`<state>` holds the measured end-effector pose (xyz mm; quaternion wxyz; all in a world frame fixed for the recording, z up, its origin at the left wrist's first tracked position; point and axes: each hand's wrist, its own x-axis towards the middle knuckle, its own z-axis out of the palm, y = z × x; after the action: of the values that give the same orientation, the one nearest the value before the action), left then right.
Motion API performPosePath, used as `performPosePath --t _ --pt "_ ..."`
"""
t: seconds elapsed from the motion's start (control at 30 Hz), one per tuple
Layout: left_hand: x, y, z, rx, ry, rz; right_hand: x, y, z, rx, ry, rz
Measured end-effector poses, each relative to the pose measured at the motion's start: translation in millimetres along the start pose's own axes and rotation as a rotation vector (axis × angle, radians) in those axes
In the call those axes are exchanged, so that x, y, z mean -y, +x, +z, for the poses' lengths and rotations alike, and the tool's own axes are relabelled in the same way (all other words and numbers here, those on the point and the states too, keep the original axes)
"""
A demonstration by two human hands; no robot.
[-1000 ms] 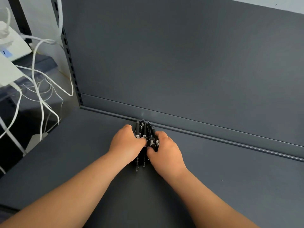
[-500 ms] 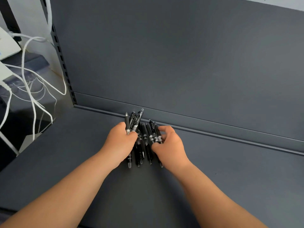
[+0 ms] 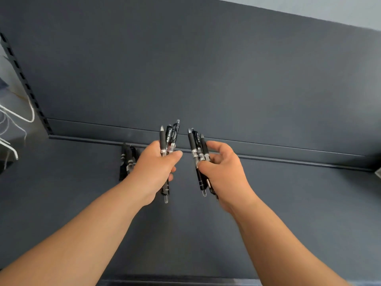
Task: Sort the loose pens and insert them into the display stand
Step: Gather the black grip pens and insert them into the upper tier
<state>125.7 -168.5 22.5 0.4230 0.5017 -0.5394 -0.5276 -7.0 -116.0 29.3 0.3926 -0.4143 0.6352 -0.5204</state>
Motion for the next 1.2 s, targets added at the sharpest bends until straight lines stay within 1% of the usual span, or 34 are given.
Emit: performPosePath --t 0.2,0.47,0.6,0.8,0.93,1.03,1.2 --pt "-19 -47 88 0.126 0.006 0.025 -4 -43 -99 -0.097 0.019 -0.027" --pt "-44 -145 231 0.328 0.041 0.095 -20 -127 -251 -0.261 0.062 -0.047" --pt "-51 -195 296 0.431 0.011 0.114 -30 -172 -316 -0.333 0.078 -0.072" --pt "-58 -262 384 0.578 -0.087 0.015 -50 -232 -403 -0.458 0.024 -0.085" --pt "-70 -293 434 0.675 -0.184 -0.063 -54 -262 -444 -0.511 0.037 -0.091" --pt "-72 -307 470 0.720 -0.234 -0.107 -60 -275 -470 -0.568 0.016 -0.090" --pt "-73 -308 515 0.758 -0.249 -0.157 -70 -277 -504 -0.653 -0.007 -0.087"
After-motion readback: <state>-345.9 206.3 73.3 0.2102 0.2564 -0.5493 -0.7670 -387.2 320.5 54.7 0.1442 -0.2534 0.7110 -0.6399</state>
